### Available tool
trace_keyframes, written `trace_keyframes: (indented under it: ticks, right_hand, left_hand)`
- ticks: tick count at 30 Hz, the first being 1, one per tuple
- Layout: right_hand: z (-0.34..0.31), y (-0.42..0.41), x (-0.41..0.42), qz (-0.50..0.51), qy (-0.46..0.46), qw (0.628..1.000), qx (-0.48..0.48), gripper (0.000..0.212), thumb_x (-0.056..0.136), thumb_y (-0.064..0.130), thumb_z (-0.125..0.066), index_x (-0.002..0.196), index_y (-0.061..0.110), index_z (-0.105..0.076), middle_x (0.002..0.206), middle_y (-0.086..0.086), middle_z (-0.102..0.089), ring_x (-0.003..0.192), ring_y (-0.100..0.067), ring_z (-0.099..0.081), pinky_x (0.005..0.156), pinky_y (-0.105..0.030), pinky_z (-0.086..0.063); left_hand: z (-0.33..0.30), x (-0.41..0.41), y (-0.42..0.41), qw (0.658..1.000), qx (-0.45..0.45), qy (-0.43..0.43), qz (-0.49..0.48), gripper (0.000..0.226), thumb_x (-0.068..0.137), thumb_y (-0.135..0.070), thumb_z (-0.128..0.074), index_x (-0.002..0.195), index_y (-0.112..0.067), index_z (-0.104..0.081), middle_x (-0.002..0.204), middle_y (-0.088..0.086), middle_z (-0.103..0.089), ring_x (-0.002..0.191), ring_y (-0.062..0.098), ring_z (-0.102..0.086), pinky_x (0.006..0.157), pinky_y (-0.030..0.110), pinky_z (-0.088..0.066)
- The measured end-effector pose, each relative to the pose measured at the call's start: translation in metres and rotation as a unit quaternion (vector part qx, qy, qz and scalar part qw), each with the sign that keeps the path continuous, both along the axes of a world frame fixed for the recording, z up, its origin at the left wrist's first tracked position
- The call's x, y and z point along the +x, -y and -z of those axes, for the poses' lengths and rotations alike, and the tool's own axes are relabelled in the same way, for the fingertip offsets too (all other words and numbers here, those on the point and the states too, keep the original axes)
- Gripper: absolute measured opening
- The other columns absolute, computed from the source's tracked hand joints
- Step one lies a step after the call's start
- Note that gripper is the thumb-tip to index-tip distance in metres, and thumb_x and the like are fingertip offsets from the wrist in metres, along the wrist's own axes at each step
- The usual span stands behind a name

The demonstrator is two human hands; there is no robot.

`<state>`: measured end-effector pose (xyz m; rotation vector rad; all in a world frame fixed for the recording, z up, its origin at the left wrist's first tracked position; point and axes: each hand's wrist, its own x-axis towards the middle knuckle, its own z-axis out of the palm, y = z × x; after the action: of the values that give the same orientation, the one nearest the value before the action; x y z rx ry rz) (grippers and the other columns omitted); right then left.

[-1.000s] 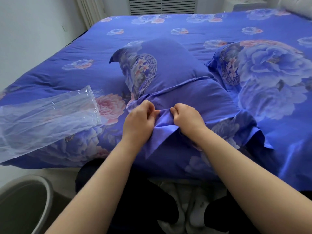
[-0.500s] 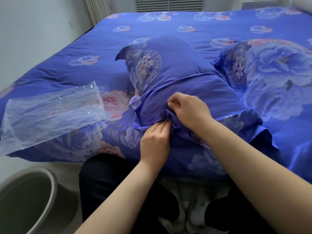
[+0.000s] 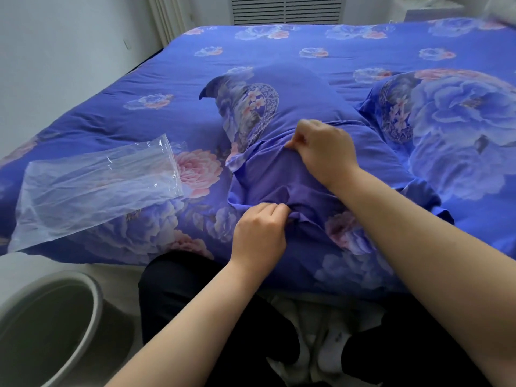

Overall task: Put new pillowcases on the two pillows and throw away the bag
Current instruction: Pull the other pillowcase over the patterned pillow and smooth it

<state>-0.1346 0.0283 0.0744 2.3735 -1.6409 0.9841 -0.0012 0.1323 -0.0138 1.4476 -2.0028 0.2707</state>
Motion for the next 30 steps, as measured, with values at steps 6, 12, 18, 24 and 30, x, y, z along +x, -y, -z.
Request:
trace_keyframes:
  ticks: [6, 12, 18, 24, 30]
  right_hand:
    - [0.001, 0.015, 0.007, 0.017, -0.018, 0.998, 0.056, 0.025, 0.094, 0.035, -0.051, 0.098, 0.01, -0.052, 0.098, -0.012, -0.065, 0.089, -0.036, -0.058, 0.065, -0.036, -0.035]
    - [0.011, -0.003, 0.021, -0.014, -0.007, 0.999, 0.052, 0.023, 0.097, 0.032, -0.047, 0.103, 0.01, -0.051, 0.099, -0.011, -0.065, 0.093, -0.035, -0.057, 0.063, -0.033, -0.029]
    - [0.006, -0.002, 0.006, -0.008, -0.036, 0.994, 0.099, 0.021, 0.094, 0.036, -0.051, 0.098, 0.015, -0.051, 0.097, -0.009, -0.066, 0.091, -0.034, -0.058, 0.066, -0.035, -0.037]
    - [0.008, 0.009, 0.007, 0.06, 0.019, 0.993, 0.097, 0.024, 0.096, 0.038, -0.047, 0.103, 0.016, -0.052, 0.099, -0.012, -0.067, 0.094, -0.035, -0.059, 0.066, -0.034, -0.035]
    - [0.016, -0.005, 0.01, -0.014, 0.075, 0.991, 0.108, 0.025, 0.088, 0.038, -0.059, 0.102, 0.017, -0.058, 0.102, -0.001, -0.066, 0.099, -0.025, -0.057, 0.08, -0.034, -0.042]
  left_hand:
    - [0.033, 0.034, -0.026, 0.998, -0.028, 0.061, -0.012, 0.012, 0.073, -0.002, -0.057, 0.078, -0.014, -0.056, 0.07, 0.003, -0.052, 0.064, 0.026, -0.051, 0.063, 0.032, -0.037]
    - [0.036, 0.03, -0.039, 0.999, -0.034, 0.029, -0.01, 0.035, 0.079, -0.03, -0.054, 0.11, -0.015, -0.049, 0.116, 0.006, -0.053, 0.104, 0.027, -0.05, 0.091, 0.034, -0.039]
    - [0.019, 0.021, -0.023, 1.0, -0.011, 0.015, 0.01, 0.034, 0.068, -0.011, -0.051, 0.099, -0.013, -0.064, 0.099, 0.002, -0.064, 0.093, 0.026, -0.057, 0.083, 0.031, -0.042]
    - [-0.016, 0.051, -0.013, 0.97, 0.236, -0.043, 0.042, 0.028, 0.074, -0.046, -0.063, 0.063, -0.022, -0.052, 0.06, -0.009, -0.053, 0.062, 0.008, -0.051, 0.06, 0.03, -0.04]
    - [-0.009, 0.066, -0.012, 0.903, 0.295, -0.297, -0.094, 0.065, 0.075, -0.08, -0.036, 0.096, -0.021, -0.054, 0.098, -0.007, -0.062, 0.093, 0.013, -0.059, 0.08, 0.028, -0.04]
